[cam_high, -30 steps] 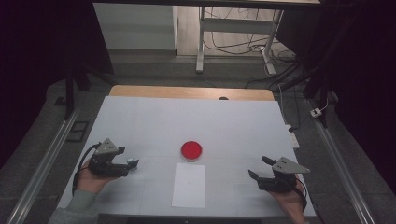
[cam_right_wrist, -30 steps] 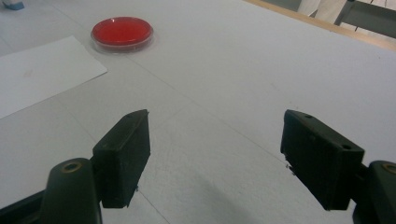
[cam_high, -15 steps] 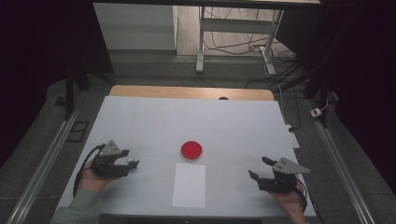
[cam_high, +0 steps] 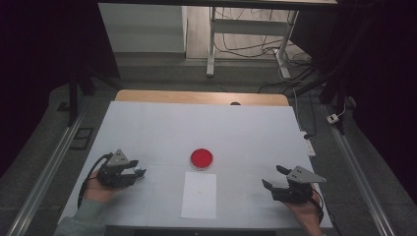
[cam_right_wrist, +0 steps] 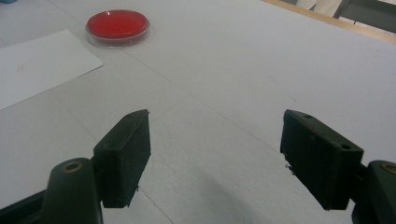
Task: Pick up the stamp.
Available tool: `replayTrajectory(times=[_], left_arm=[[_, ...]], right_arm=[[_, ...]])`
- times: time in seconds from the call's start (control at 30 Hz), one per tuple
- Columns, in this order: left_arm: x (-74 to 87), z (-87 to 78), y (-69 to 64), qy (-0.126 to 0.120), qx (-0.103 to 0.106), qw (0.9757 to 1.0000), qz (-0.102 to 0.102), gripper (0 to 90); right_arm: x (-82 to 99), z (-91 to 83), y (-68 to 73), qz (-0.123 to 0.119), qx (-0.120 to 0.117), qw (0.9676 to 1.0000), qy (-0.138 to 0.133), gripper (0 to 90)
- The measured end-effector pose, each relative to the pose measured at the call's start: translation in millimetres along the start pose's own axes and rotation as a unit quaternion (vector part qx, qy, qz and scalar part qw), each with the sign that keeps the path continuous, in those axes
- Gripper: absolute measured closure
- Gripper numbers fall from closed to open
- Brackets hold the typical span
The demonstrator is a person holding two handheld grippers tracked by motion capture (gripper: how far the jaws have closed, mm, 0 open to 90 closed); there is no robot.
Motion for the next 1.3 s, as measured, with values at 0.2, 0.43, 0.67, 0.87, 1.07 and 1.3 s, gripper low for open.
replayTrajectory(times=[0.2, 0.43, 0.67, 0.87, 1.07, 1.3], left_arm=[[0.7, 0.6, -0.5, 0.001, 0.0, 1.0, 0.002, 57.7], [1.7, 1.3, -0.4, 0.001, 0.003, 1.0, 0.004, 69.0], [2.0, 0.8, -0.6, 0.0, 0.007, 1.0, 0.004, 75.2], [2.0, 0.7, -1.3, 0.0, 0.006, 1.0, 0.003, 75.5], [1.4, 0.4, -0.7, -0.002, 0.007, 1.0, -0.005, 75.6], [-0.2, -4.0, -0.8, -0.021, 0.011, 0.9995, -0.019, 75.6]], right_arm=[[0.1, -0.4, -0.3, 0.001, 0.0, 1.0, 0.0, 24.2], [0.0, -0.5, -0.6, 0.002, 0.0, 1.0, -0.001, 24.2], [0.0, -0.4, -0.3, 0.001, -0.001, 1.0, -0.001, 24.2], [-0.2, -0.5, -0.3, 0.0, 0.0, 1.0, -0.002, 24.3], [-0.2, -1.1, -1.0, 0.002, 0.003, 1.0, -0.004, 24.4], [-0.8, -1.0, 0.1, 0.001, 0.003, 1.0, -0.008, 24.5]])
Point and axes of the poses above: each handheld gripper's, and its own axes: z roughly forward along the jaws, x roughly out of its underside, y roughly to its left, the point moved 3 cm from there along z, roughly forward along the jaws, and after that the axes turned 5 degrees about x, right-handed, at the moved point
